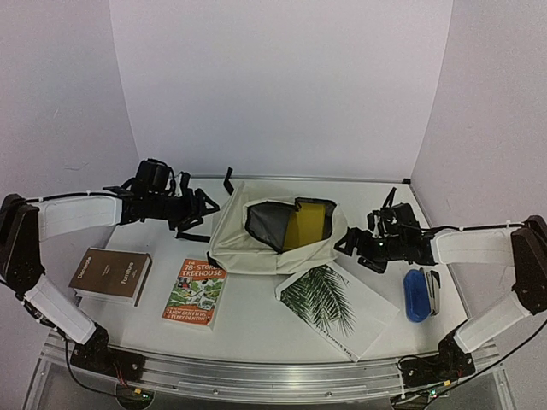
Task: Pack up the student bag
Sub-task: Adjust the book at the center of the board.
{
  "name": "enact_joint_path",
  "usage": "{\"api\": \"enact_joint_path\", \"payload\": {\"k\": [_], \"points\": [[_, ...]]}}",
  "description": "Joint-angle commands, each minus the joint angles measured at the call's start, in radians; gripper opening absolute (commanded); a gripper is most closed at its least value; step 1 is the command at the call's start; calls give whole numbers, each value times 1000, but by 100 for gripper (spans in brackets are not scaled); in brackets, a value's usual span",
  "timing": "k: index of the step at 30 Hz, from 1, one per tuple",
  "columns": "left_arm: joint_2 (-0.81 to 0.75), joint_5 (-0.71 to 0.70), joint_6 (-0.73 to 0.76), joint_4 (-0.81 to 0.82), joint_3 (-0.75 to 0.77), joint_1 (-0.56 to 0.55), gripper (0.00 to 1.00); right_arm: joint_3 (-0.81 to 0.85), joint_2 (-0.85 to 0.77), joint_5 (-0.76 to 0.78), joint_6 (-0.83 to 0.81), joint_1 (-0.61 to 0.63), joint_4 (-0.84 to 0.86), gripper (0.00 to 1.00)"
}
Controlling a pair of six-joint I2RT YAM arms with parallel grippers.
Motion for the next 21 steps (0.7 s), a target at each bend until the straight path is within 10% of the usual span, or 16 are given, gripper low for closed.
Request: {"api": "enact_joint_path", "payload": {"k": [1, 21], "points": [[-53, 23, -103, 96, -139, -4, 70, -19, -5, -27, 22, 14, 0, 96], [-24, 7, -280, 242, -253, -260, 64, -41, 29, 81, 122, 235, -6, 96]]}}
